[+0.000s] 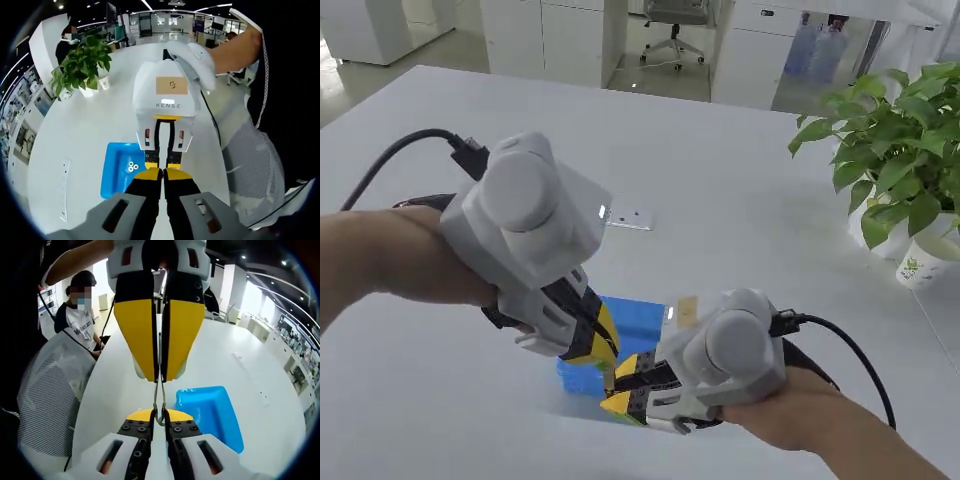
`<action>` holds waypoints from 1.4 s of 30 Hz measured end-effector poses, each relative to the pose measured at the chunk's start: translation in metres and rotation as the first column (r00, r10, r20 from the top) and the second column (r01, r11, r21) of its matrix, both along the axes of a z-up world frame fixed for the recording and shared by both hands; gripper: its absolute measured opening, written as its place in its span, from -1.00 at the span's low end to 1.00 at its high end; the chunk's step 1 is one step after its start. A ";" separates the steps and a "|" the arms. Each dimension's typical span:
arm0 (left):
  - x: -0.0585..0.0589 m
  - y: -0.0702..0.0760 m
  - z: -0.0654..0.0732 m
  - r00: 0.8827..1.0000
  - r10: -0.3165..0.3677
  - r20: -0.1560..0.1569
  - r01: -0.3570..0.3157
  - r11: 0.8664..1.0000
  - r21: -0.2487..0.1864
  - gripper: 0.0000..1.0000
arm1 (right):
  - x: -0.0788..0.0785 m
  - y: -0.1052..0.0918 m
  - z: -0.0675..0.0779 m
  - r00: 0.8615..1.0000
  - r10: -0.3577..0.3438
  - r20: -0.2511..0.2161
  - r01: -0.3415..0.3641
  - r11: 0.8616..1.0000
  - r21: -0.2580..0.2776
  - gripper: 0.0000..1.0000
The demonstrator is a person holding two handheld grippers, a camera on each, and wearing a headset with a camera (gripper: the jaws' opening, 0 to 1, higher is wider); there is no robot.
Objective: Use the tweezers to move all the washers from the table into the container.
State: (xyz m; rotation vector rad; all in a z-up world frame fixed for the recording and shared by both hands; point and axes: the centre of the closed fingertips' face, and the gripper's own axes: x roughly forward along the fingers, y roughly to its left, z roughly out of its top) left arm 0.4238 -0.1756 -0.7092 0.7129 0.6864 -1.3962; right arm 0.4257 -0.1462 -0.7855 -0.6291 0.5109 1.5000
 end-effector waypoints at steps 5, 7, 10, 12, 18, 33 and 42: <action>0.010 -0.001 0.005 1.000 -0.003 0.013 0.003 1.000 -0.002 -0.90 | 0.012 -0.002 0.006 1.000 -0.010 0.014 0.010 1.000 0.005 -0.78; 0.013 -0.002 0.006 1.000 -0.004 0.016 0.004 1.000 -0.004 -0.90 | 0.016 -0.003 0.007 1.000 -0.013 0.015 0.013 1.000 0.006 -0.78; 0.019 -0.002 0.006 1.000 -0.005 0.022 0.005 1.000 -0.004 -0.90 | 0.022 -0.003 0.008 1.000 -0.017 0.020 0.017 1.000 0.008 -0.78; 0.023 -0.003 0.006 1.000 -0.008 0.026 0.008 1.000 -0.003 -0.90 | 0.027 -0.004 0.008 1.000 -0.020 0.024 0.020 1.000 0.009 -0.78; 0.035 -0.003 0.004 0.999 -0.013 0.033 0.013 1.000 -0.002 -0.90 | 0.039 -0.004 0.005 0.999 -0.030 0.027 0.029 0.999 0.016 -0.78; 0.053 -0.004 -0.013 0.999 -0.024 0.040 0.023 1.000 0.018 -0.90 | 0.057 -0.007 -0.012 0.999 -0.039 0.019 0.039 0.999 0.010 -0.78; 0.061 -0.005 -0.028 0.999 -0.020 0.037 0.018 0.999 0.031 -0.90 | 0.066 -0.011 -0.027 0.999 -0.053 0.007 0.053 0.999 0.001 -0.78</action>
